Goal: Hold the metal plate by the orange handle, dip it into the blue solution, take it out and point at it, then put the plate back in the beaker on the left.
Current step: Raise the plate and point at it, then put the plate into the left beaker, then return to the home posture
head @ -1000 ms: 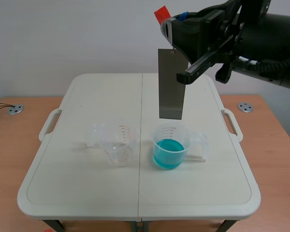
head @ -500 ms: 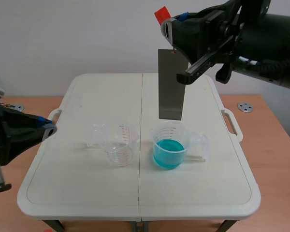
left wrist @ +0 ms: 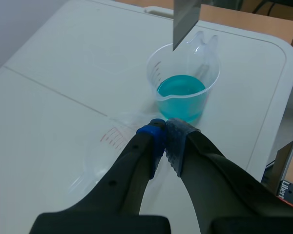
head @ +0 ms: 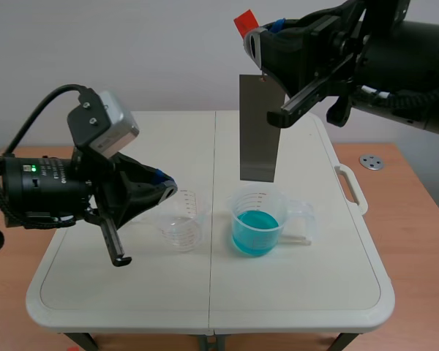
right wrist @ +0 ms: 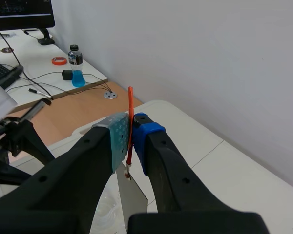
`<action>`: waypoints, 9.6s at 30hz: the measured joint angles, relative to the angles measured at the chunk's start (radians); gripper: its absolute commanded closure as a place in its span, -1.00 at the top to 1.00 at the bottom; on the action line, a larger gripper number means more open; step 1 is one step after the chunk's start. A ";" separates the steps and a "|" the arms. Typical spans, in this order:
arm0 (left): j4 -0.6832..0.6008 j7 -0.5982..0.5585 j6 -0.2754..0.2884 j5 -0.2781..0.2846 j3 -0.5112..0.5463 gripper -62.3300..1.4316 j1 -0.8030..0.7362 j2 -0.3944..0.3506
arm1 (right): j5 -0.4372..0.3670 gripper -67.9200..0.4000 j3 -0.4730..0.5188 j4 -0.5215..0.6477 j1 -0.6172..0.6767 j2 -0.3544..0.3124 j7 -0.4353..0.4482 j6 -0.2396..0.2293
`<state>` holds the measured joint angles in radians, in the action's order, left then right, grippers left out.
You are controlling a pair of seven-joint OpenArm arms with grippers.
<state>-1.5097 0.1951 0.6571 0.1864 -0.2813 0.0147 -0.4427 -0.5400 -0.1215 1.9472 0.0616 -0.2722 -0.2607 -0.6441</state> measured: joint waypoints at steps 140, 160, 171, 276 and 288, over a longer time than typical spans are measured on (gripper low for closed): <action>0.520 -0.473 -0.231 -0.019 0.262 -0.91 -0.948 -0.062 | 0.163 -0.95 -0.274 -0.255 -0.219 0.330 -0.142 0.031; 0.520 -0.474 -0.231 -0.018 0.262 -0.91 -0.948 -0.062 | 0.163 -0.95 -0.274 -0.309 -0.219 0.330 -0.127 0.031; 0.520 -0.474 -0.231 -0.018 0.262 -0.91 -0.948 -0.062 | 0.163 -0.95 -0.289 -0.383 -0.219 0.330 -0.103 0.031; 0.520 -0.372 -0.231 -0.018 0.262 1.00 -0.901 -0.058 | 0.279 0.95 -0.148 -0.597 -0.274 0.244 0.043 0.177; 0.520 -0.356 -0.354 0.059 0.284 1.00 -0.901 -0.056 | 0.207 0.95 -0.148 -0.234 -0.145 0.107 0.020 0.177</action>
<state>-0.9897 -0.1608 0.3027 0.2451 0.0029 -0.8864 -0.4984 -0.3332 -0.2695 1.7134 -0.0837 -0.1650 -0.2405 -0.4667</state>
